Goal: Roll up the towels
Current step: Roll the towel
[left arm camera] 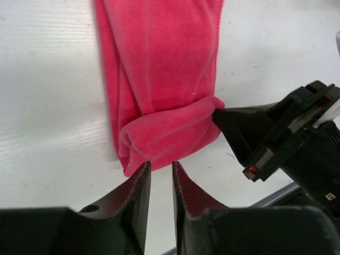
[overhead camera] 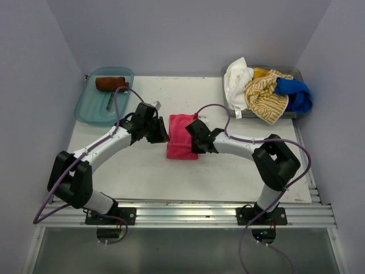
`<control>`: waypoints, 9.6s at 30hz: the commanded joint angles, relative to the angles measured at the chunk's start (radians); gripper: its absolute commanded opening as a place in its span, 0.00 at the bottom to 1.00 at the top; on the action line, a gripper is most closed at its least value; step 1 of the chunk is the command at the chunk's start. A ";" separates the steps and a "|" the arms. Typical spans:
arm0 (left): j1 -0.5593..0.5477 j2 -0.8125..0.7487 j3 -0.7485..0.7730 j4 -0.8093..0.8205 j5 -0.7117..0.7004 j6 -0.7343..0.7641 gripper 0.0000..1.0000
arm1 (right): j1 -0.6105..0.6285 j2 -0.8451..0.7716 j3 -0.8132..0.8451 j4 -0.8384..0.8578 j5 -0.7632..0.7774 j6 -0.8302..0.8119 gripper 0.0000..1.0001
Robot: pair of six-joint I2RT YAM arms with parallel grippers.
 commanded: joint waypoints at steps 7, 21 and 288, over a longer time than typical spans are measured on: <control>-0.014 0.154 -0.078 0.257 0.187 -0.064 0.20 | -0.003 0.005 0.021 -0.004 -0.028 0.003 0.01; -0.013 0.286 -0.014 0.194 0.144 -0.020 0.14 | 0.002 -0.143 0.051 -0.073 -0.027 -0.069 0.30; 0.089 -0.200 -0.158 -0.119 0.073 0.029 0.45 | -0.012 0.014 -0.277 0.694 -0.973 0.133 0.00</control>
